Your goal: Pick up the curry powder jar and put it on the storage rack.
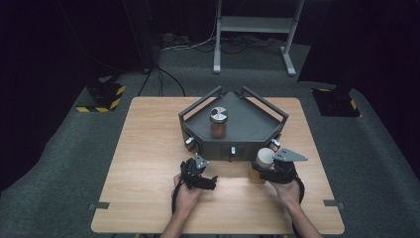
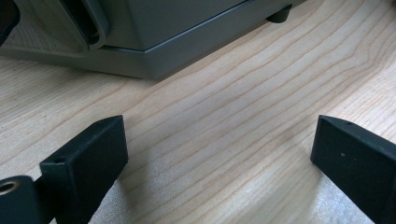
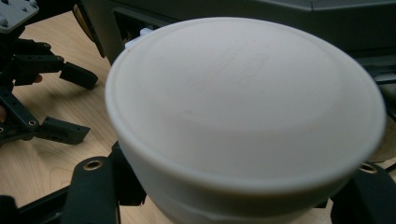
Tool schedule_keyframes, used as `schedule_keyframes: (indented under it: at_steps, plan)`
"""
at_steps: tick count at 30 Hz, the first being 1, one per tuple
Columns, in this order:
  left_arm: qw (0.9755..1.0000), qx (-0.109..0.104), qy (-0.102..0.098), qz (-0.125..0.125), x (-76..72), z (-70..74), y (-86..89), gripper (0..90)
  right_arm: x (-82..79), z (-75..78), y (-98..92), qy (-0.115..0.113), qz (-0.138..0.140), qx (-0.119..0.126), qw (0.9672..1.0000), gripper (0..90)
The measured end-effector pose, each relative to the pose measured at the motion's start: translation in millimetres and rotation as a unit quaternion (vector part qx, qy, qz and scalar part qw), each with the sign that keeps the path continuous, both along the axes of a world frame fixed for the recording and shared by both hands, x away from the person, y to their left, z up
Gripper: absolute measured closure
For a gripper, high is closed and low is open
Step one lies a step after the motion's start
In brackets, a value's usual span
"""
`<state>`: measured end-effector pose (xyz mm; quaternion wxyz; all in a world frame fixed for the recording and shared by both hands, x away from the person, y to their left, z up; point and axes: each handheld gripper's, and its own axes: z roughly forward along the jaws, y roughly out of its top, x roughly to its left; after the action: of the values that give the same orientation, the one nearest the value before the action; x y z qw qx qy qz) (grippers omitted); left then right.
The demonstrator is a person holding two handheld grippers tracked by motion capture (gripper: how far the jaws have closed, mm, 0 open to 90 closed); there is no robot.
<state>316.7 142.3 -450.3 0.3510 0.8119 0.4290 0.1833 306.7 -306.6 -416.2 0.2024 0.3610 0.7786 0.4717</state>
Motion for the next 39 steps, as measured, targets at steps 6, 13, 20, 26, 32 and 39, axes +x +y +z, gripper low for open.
schedule_keyframes:
  at_steps: [6, 13, 20, 26, 32, 39]
  plan:
    - [1.0, 0.0, 0.0, 0.0, 0.0, 0.0, 0.0, 3.9, -1.6, 2.3, -2.5, 0.002, 0.0, 0.0, 1.0, 35.7]
    - [1.0, 0.0, 0.0, 0.0, 0.0, 0.0, 0.0, 3.9, -1.3, 6.9, -3.4, 0.004, 0.005, -0.005, 1.0, 35.7]
    - [1.0, 0.001, -0.001, 0.0, -0.1, 0.1, 0.0, 4.1, -1.6, 12.7, -6.3, 0.005, 0.01, -0.001, 0.9999, 35.7]
    - [1.0, 0.001, -0.001, 0.0, 0.0, 0.1, 0.1, 4.1, -2.1, 22.9, -8.4, 0.004, 0.02, -0.006, 0.9998, 35.8]
    - [1.0, 0.001, -0.001, 0.0, 0.0, 0.2, 0.1, 4.1, -2.0, 39.6, -8.5, 0.006, 0.033, -0.011, 0.9994, 35.8]
    - [1.0, 0.001, -0.001, 0.0, 0.0, 0.1, 0.1, 4.1, -0.6, 51.5, -10.5, 0.009, 0.043, -0.005, 0.999, 35.8]
